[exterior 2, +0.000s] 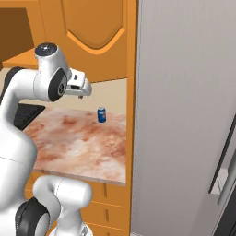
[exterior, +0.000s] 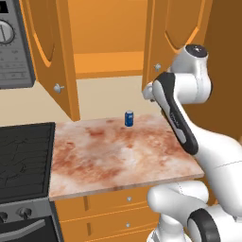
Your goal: Close all open cabinet doors.
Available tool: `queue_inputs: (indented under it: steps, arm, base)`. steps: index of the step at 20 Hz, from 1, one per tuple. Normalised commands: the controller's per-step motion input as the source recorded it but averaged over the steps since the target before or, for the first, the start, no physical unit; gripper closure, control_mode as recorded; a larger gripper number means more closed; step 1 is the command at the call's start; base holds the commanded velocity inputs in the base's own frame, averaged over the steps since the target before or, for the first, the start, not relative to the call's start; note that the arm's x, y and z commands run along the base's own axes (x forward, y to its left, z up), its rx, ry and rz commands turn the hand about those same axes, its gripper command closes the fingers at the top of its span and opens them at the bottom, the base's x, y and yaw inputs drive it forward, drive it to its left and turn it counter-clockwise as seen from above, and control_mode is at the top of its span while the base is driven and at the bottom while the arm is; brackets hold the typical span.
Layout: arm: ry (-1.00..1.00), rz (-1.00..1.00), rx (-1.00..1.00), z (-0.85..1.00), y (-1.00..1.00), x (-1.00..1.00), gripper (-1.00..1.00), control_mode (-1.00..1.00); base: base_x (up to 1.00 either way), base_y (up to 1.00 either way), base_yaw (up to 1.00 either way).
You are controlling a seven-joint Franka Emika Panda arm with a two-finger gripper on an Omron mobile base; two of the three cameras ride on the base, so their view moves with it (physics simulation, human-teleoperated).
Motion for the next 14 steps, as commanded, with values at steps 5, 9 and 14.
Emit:
queue_inputs:
  steps: [5, 9, 14]
  arm:
    - [-0.43, 0.00, 0.00, 0.55, -0.01, -0.01, -1.00, -1.00]
    - [-0.17, 0.00, 0.00, 0.79, -0.03, 0.00, -1.00, -1.00]
    - [-0.05, -0.02, 0.00, 0.90, -0.05, 0.00, -1.00, -1.00]
  base:
    - [0.00, 0.00, 0.00]
    - [0.00, 0.00, 0.00]
    - [0.00, 0.00, 0.00]
